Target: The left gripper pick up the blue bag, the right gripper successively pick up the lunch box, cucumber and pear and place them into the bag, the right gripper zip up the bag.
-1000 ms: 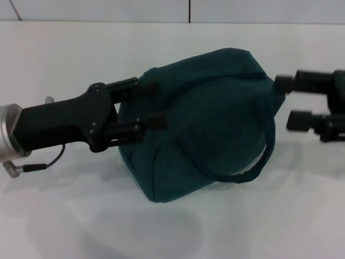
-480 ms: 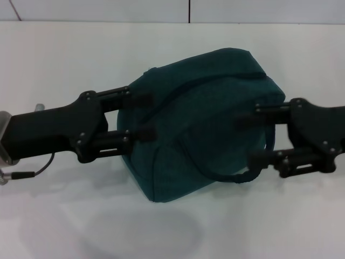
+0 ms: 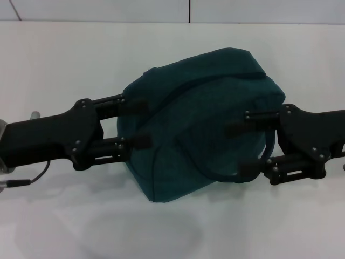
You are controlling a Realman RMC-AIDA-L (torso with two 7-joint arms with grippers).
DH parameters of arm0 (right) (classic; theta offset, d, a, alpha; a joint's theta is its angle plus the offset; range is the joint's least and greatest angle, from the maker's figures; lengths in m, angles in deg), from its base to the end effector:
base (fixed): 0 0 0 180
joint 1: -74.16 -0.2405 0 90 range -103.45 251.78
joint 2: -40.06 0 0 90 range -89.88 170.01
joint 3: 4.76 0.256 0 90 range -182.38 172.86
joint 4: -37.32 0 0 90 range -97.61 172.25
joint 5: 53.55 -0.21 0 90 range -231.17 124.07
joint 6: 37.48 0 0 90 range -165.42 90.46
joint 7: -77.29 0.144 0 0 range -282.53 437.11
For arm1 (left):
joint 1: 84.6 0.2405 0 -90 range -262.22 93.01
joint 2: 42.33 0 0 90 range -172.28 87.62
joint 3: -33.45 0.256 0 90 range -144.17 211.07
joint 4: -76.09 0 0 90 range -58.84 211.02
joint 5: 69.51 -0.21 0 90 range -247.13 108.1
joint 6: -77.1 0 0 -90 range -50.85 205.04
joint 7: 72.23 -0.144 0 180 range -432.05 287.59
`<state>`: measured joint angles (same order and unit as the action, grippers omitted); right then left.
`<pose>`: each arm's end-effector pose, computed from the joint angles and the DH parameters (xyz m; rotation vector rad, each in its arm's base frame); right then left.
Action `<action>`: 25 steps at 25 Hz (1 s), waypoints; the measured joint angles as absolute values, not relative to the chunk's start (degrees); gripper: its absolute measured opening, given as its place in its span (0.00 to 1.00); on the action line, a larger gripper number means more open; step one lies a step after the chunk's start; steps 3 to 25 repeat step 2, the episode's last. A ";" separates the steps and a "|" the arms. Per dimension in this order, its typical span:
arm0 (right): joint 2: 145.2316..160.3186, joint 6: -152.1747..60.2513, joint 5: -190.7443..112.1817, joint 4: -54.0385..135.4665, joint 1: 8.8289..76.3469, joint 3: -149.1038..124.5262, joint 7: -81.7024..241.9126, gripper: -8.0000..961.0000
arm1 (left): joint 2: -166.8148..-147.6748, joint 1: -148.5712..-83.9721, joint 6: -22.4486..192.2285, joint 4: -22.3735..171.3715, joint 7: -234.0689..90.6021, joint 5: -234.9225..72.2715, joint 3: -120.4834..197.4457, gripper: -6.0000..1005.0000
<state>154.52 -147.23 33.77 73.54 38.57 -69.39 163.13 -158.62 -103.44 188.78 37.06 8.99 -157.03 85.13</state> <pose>0.1698 0.3045 0.0100 2.6651 -0.3054 -1.0250 -0.2474 0.2576 0.0381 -2.7491 -0.5576 -1.3429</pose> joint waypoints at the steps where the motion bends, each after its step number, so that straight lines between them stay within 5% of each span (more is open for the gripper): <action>1: 154.52 -147.21 33.77 73.54 38.57 -69.38 163.13 0.77 | -158.64 -103.44 188.81 37.06 8.99 -157.14 85.13 0.73; 25: 154.53 -147.16 33.77 73.54 38.57 -69.37 163.13 0.77 | -158.67 -103.45 188.81 37.06 8.99 -157.27 85.13 0.73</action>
